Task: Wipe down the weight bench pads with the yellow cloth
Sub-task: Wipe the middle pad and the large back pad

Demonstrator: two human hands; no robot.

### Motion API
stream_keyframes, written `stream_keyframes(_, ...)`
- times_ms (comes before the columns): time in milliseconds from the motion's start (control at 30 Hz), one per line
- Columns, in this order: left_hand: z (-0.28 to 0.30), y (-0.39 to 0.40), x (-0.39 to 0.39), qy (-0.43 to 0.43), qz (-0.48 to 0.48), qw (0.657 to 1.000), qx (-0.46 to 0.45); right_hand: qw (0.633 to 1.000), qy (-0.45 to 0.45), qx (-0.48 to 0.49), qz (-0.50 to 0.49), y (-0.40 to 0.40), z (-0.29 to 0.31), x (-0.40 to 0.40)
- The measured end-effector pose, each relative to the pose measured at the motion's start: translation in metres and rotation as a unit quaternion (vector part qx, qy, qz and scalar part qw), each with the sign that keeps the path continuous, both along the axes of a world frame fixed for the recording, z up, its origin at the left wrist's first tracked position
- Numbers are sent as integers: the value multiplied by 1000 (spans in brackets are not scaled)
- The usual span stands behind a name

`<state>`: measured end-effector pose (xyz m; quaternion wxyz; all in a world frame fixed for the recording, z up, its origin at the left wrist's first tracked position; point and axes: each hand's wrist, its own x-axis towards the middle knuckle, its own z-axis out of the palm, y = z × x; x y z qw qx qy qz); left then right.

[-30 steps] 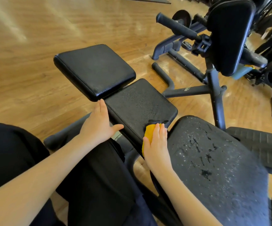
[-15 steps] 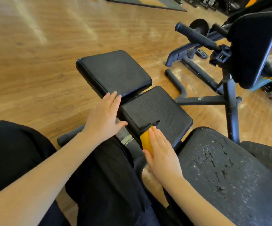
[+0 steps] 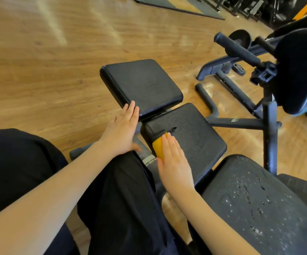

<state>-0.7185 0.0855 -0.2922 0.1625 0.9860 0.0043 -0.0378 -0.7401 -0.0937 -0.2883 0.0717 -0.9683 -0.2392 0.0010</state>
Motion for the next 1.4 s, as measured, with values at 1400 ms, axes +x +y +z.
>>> stream_keyframes(1400, 0, -8, 1, 5, 12, 1000, -6, 999, -9, -24, 25, -61, -7, -25)
